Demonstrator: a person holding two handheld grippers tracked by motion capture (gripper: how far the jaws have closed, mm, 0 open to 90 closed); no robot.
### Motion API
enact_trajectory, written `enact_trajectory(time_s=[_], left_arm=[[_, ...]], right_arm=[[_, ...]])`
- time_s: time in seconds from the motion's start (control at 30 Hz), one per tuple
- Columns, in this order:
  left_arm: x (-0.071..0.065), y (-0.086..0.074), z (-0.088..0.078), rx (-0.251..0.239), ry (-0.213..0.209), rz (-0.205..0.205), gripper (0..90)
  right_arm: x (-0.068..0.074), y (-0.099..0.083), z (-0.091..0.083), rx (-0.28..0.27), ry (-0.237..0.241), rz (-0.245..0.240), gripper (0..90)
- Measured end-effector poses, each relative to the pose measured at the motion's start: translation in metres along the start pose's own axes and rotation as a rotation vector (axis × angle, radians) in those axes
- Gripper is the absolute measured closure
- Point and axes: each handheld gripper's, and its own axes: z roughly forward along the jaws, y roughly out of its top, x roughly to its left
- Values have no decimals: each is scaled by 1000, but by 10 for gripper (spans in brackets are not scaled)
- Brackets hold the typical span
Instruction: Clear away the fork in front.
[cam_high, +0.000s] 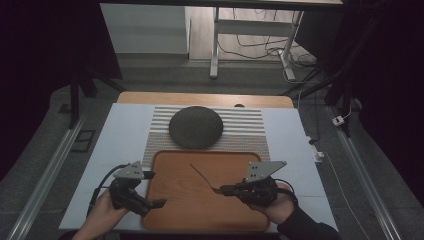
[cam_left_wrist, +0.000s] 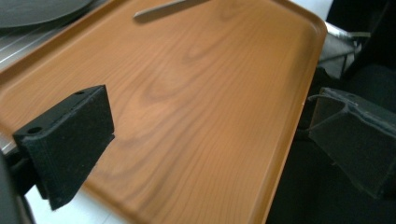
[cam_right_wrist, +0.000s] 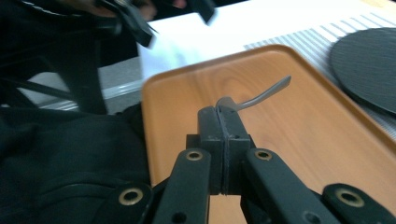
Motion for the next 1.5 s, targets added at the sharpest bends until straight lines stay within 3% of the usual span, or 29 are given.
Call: enact_trajectory(time_s=[0.23,0.4,0.5,0.53,0.6,0.7,0.73,0.77,0.93,1.2,1.23,1.4,1.5], left_arm=[[-4,24,25,44,-52,111,0],[-5,36,41,85,-47,183,43],[-8,40,47,116,-59,241,129],[-8,41,48,129,-71,264,227],[-9,42,51,145,-78,297,260],[-10,43,53,164,-107,345,460],[-10,42,53,166,-114,351,460],[-9,42,54,175,-129,370,555],[-10,41,55,178,-195,438,675],[-19,38,59,208,-240,574,772],[-22,36,60,219,-248,607,787],[-28,35,60,235,-279,634,843],[-30,36,60,240,-291,613,858]], right_arm=[[10,2,5,-7,90,-21,899],[15,4,7,-8,147,-33,899],[17,5,7,-7,161,-39,899],[18,5,7,-9,172,-42,899],[18,5,7,-9,179,-46,899],[20,6,8,4,203,-66,899],[20,6,8,4,203,-66,899],[21,6,8,12,222,-75,899],[22,6,8,22,243,-100,899],[22,6,8,16,293,-113,891],[21,6,7,10,289,-113,881],[15,3,3,-15,237,-85,826],[10,2,1,-31,203,-63,791]])
